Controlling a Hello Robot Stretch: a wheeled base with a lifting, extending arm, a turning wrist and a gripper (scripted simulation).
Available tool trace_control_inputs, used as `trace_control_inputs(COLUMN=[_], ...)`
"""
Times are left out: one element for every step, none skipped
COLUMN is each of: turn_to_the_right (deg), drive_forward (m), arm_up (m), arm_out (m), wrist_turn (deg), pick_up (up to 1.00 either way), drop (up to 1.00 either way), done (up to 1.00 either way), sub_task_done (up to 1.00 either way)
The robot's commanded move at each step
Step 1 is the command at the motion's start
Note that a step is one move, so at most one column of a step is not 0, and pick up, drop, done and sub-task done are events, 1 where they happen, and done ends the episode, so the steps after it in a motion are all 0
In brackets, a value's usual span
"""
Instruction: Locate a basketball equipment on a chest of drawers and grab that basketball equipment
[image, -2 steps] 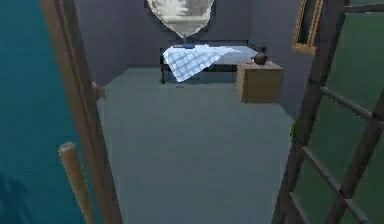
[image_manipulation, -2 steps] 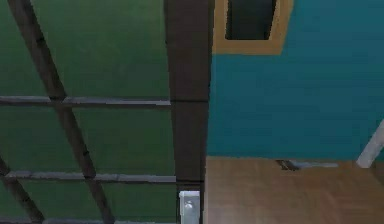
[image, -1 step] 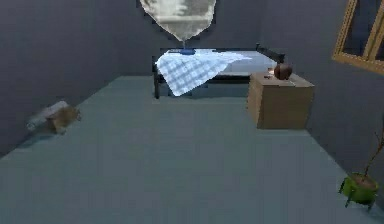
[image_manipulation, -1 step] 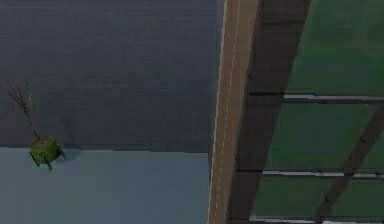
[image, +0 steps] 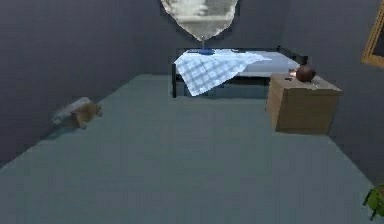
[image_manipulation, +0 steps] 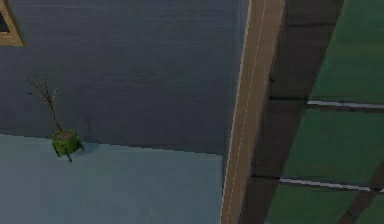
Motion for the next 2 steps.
trace_control_inputs(turn_to_the_right=[0.0,21.0], drive_forward=[0.10,0.00], arm_up=[0.00,0.00], arm_out=[0.00,0.00], wrist_turn=[0.0,0.0], pick_up=[0.00,0.00], drop=[0.00,0.00], done=[0.00,0.00], sub_task_done=[0.00,0.00])
